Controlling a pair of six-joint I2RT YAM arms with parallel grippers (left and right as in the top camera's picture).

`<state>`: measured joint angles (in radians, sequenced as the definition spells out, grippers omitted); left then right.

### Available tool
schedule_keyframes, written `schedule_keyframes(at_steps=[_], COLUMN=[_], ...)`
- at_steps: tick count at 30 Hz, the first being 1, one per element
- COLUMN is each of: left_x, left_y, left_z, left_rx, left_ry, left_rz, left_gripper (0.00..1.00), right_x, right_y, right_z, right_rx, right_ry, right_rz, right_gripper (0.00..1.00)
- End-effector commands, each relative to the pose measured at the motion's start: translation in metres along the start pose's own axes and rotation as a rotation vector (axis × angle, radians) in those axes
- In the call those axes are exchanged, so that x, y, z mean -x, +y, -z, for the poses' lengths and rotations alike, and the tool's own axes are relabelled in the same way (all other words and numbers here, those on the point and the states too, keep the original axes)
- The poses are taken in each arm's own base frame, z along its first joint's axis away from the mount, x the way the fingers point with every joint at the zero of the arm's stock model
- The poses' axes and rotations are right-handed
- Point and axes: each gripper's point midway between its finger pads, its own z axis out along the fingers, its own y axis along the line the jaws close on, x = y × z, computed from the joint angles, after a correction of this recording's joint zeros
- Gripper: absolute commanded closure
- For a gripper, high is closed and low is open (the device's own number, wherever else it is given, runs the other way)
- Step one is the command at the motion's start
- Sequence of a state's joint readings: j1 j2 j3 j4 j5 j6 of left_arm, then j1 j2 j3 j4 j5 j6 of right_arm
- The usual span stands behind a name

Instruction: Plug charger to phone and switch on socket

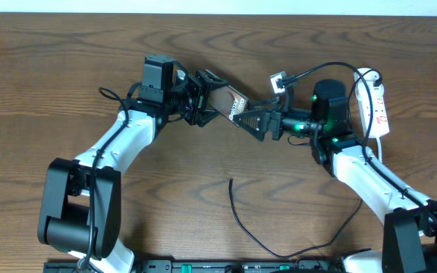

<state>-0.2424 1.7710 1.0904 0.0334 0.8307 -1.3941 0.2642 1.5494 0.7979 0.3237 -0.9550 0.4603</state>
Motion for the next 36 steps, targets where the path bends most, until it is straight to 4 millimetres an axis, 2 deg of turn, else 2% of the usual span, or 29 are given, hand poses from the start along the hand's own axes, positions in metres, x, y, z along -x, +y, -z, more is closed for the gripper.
schedule_keyframes(at_steps=[1, 7, 14, 18, 28, 36], left_x=[-0.014, -0.027, -0.055, -0.062, -0.060, -0.060], left_y=[-0.015, -0.016, -0.016, -0.022, -0.023, -0.023], left_z=[0.001, -0.007, -0.022, -0.025, -0.026, -0.026], left_rx=[-0.029, -0.024, -0.009, -0.032, -0.033, -0.033], left_ry=[0.020, 0.046, 0.099, 0.113, 0.100, 0.099], left_rz=[0.005, 0.009, 0.007, -0.022, -0.015, -0.015], left_gripper=[0.93, 0.92, 0.93, 0.93, 0.93, 0.92], right_x=[0.002, -0.006, -0.002, -0.002, -0.008, -0.013], right_y=[-0.011, -0.021, -0.032, -0.034, -0.036, -0.032], right_z=[-0.006, -0.007, -0.005, -0.005, -0.004, -0.011], right_rx=[-0.082, -0.140, -0.206, -0.213, -0.221, -0.228], right_ry=[-0.014, 0.010, -0.014, -0.016, 0.004, 0.017], right_rz=[0.071, 0.064, 0.063, 0.062, 0.039, 0.047], right_gripper=[0.02, 0.04, 0.06, 0.15, 0.31, 0.59])
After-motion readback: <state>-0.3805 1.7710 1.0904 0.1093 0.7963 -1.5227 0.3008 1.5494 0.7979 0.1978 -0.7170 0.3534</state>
